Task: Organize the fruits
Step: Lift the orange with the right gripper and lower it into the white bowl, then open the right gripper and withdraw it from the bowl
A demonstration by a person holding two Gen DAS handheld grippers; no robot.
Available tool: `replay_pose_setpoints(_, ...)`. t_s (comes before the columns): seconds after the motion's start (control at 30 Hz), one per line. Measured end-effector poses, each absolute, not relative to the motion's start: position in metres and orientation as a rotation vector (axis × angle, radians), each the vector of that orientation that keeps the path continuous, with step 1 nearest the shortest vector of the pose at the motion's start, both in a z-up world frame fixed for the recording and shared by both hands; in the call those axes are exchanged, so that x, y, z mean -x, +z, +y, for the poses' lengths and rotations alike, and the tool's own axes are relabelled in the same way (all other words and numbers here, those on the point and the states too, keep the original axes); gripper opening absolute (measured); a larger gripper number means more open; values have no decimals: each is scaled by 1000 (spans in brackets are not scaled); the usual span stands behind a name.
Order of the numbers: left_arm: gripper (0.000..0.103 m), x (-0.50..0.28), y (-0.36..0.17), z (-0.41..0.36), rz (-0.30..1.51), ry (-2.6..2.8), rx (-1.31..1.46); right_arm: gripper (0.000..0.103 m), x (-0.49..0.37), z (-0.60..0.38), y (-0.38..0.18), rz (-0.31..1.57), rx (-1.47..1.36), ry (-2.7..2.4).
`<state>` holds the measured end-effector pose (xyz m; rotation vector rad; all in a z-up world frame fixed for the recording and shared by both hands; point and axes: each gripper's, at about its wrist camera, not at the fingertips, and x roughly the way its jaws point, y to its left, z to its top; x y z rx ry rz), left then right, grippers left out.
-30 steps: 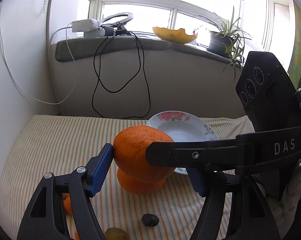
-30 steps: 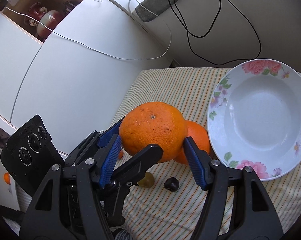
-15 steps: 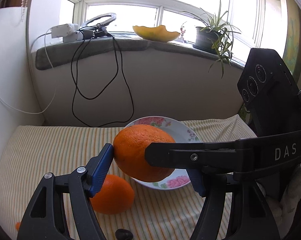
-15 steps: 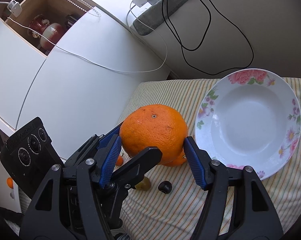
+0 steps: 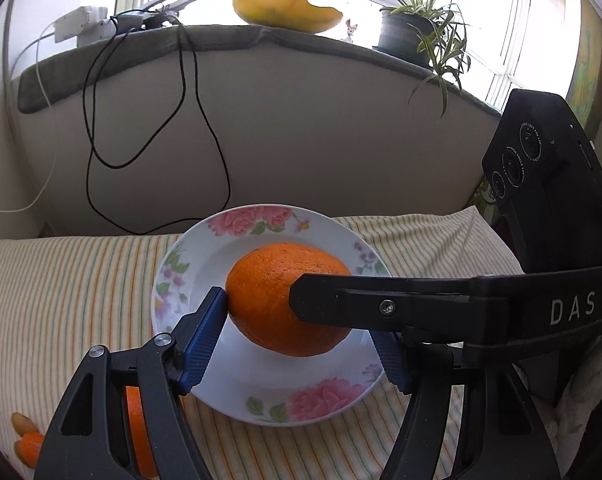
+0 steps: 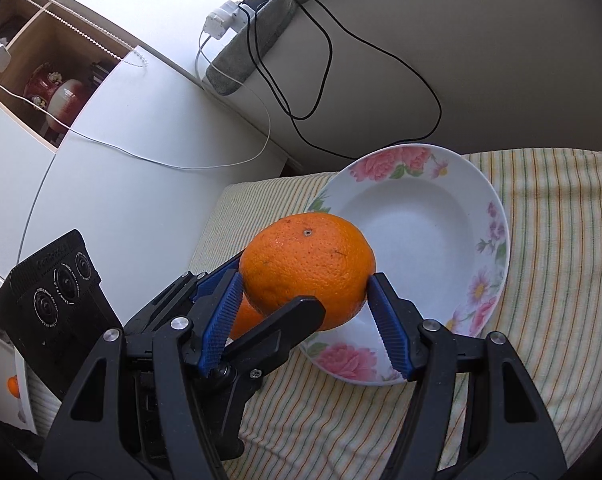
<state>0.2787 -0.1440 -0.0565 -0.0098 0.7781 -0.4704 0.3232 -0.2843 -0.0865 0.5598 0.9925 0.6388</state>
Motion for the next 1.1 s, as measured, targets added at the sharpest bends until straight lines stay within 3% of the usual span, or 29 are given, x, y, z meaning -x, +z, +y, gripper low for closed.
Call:
replay_pose_setpoints(0.43, 70, -275, -56, -147, 789, -458, -39, 68, -337, -295, -106, 1007, -575, 593)
replay_pose_setpoints(1.1, 70, -208, -26, -92, 718, -469, 25, 75, -279, -277, -44, 839, -383, 493)
